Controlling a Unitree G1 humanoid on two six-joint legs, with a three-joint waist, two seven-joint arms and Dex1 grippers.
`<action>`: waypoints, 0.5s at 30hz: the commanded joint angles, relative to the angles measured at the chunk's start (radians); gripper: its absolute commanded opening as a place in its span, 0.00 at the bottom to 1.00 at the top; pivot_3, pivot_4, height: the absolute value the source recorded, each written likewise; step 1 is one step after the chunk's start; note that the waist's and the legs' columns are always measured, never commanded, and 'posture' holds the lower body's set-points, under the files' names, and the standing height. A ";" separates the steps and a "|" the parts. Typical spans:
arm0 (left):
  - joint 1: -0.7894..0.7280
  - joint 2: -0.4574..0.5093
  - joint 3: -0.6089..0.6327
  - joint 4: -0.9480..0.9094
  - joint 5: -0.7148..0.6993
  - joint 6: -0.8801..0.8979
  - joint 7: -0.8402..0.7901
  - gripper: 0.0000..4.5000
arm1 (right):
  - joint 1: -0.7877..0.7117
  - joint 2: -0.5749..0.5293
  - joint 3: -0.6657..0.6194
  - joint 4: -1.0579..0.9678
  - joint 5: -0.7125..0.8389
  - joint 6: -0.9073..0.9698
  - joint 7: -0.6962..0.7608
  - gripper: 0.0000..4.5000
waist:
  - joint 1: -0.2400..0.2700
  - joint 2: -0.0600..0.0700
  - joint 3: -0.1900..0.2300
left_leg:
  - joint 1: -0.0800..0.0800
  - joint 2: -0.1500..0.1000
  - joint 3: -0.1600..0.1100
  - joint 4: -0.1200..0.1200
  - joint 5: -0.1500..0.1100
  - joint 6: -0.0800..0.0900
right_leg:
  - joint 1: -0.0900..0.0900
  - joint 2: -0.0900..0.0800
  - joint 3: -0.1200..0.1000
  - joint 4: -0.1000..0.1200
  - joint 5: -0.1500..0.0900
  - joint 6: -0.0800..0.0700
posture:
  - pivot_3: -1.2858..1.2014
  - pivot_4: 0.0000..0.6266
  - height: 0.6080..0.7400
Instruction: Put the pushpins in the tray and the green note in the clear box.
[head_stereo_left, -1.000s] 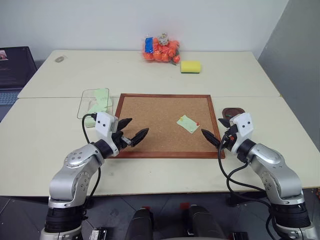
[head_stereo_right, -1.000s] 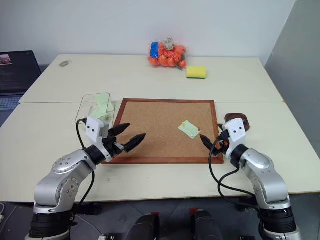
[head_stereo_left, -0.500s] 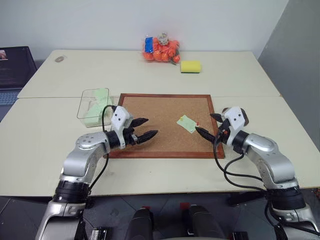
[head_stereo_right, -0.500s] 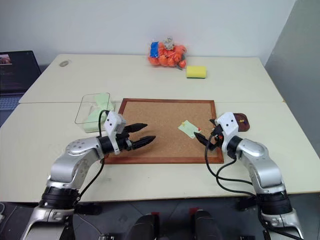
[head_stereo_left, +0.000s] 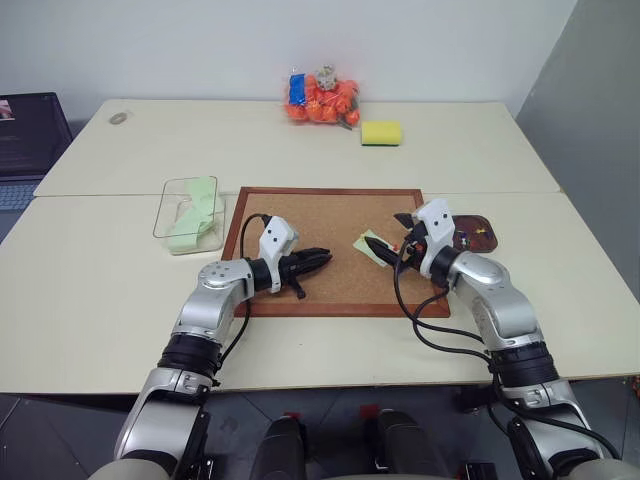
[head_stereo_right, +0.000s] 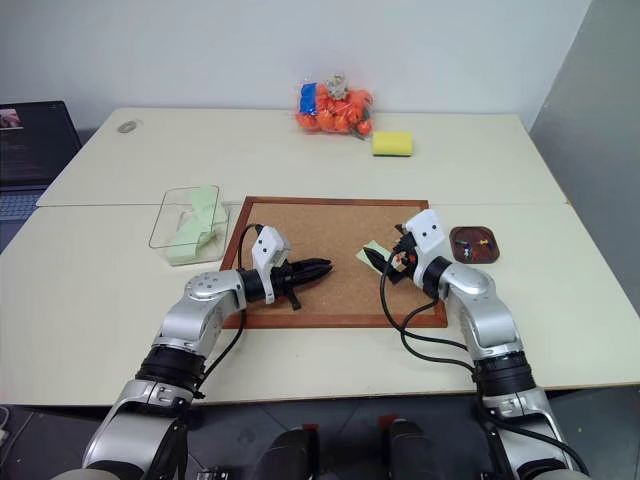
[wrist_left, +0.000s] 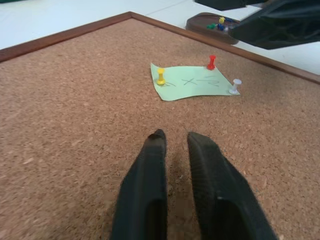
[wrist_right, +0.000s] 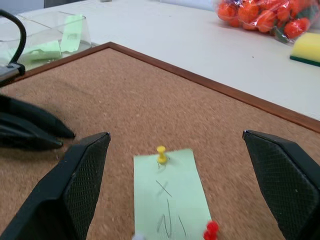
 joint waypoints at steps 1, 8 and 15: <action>-0.005 -0.016 -0.039 0.045 0.058 -0.025 0.009 0.01 | -0.036 0.026 0.015 0.055 -0.022 -0.045 0.000 1.00 | 0.000 0.000 0.000 | 0.000 0.000 0.000 0.000 0.000 0.000 | 0.000 0.000 0.000 0.000 0.000 0.000 | 0.52 0.24 1.00; 0.048 -0.031 -0.070 0.028 0.097 0.019 0.023 0.01 | -0.093 0.089 0.036 0.216 -0.065 -0.104 -0.020 1.00 | 0.000 0.002 -0.001 | 0.003 0.000 0.001 0.000 0.000 0.000 | 0.002 0.000 0.001 0.001 0.000 0.000 | 0.52 0.24 1.00; 0.091 -0.033 -0.041 -0.036 0.084 0.054 0.061 0.00 | -0.151 0.126 0.031 0.342 -0.079 -0.132 -0.025 0.96 | -0.001 0.002 -0.002 | 0.003 0.000 0.001 0.000 0.000 0.000 | 0.002 -0.001 0.001 0.001 0.000 -0.001 | 0.52 0.24 1.00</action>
